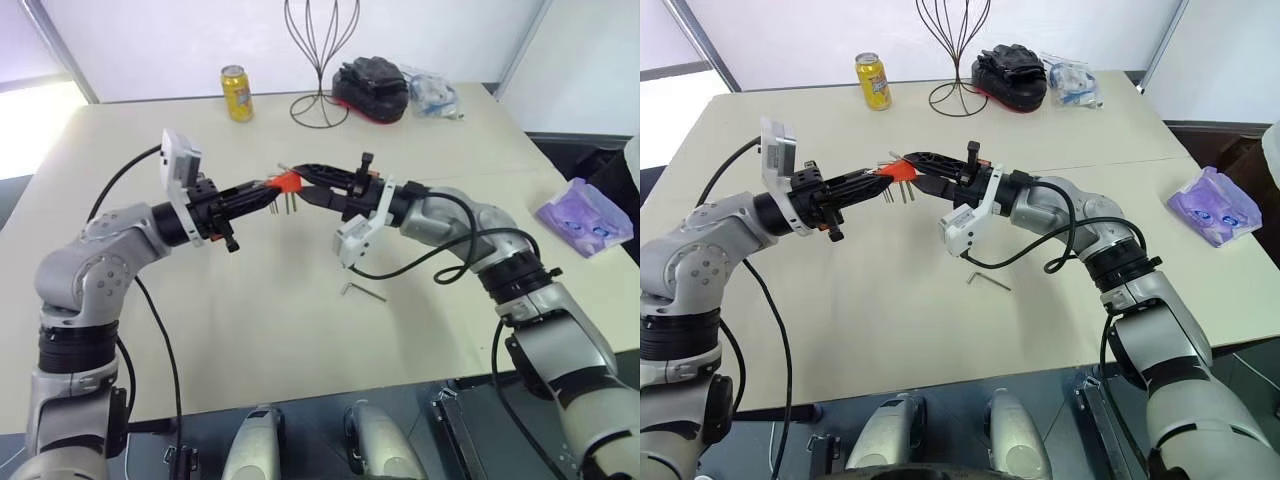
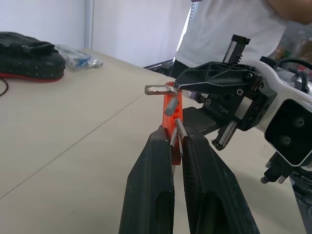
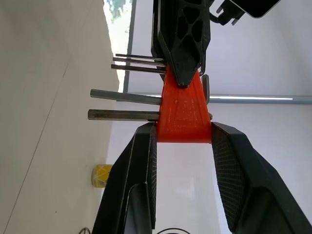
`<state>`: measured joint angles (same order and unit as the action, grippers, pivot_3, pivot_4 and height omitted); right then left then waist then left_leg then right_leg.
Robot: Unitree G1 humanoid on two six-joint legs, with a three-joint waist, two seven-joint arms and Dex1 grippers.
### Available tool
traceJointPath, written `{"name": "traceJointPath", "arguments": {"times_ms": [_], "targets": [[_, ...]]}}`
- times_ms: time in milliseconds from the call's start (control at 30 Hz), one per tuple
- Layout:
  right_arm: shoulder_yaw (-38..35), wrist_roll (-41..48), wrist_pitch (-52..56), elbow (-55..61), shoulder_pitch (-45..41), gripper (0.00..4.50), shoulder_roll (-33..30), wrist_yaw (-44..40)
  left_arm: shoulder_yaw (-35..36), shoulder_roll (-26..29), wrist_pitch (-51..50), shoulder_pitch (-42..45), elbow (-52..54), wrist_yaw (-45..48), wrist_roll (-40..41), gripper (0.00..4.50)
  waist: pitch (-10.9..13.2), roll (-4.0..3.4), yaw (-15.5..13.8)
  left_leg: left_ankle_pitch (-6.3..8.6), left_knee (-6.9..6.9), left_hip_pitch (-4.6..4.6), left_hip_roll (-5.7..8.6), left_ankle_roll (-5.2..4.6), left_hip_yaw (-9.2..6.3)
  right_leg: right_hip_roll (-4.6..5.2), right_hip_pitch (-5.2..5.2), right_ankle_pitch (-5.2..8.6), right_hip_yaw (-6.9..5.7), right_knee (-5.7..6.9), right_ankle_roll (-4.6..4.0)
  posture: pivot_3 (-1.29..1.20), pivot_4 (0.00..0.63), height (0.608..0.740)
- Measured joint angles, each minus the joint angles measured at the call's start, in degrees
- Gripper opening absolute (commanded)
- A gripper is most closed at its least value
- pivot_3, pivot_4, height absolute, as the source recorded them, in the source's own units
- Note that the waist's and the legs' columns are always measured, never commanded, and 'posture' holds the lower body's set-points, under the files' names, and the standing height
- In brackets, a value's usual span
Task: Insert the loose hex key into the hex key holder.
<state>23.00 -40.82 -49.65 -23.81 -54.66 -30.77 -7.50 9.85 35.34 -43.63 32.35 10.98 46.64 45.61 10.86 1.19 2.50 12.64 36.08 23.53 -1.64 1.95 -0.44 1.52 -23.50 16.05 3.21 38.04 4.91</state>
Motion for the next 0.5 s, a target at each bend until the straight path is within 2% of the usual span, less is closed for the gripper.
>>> {"name": "traceJointPath", "arguments": {"times_ms": [267,333,367,500], "targets": [[0.0,0.7,0.3,0.2,0.3,1.06,0.0,-0.5,-0.1,-0.3,0.0,0.0,0.0,-0.3,0.0,0.03,0.0,0.00,0.0,0.00,0.01,0.00,0.00,0.00,0.00,0.01,0.01,0.00,0.00,0.00,0.00,0.00,0.150,0.740],[-0.1,0.8,0.3,0.2,0.3,2.09,0.0,-0.8,-0.1,-0.3,0.0,0.0,0.0,-0.3,-0.1,0.00,0.0,0.00,0.0,0.00,0.01,0.00,0.00,0.00,0.00,0.01,0.01,0.00,0.00,0.00,0.00,0.00,0.150,0.740],[-0.1,0.9,0.2,0.4,0.4,2.38,0.0,-0.8,-0.1,-0.3,0.0,0.0,0.0,-0.6,-0.1,0.00,0.0,0.00,0.0,0.00,0.01,0.00,0.00,0.00,0.00,0.01,0.00,0.00,0.00,0.00,0.00,0.00,0.150,0.740],[-0.1,1.7,-0.6,2.2,1.2,4.49,0.2,-2.0,-0.1,-0.5,0.0,0.0,0.0,-0.9,-0.2,0.00,0.0,0.00,0.0,0.00,0.01,0.00,0.00,0.00,0.00,0.00,0.01,0.00,0.00,0.00,0.00,0.00,0.150,0.740]]}}
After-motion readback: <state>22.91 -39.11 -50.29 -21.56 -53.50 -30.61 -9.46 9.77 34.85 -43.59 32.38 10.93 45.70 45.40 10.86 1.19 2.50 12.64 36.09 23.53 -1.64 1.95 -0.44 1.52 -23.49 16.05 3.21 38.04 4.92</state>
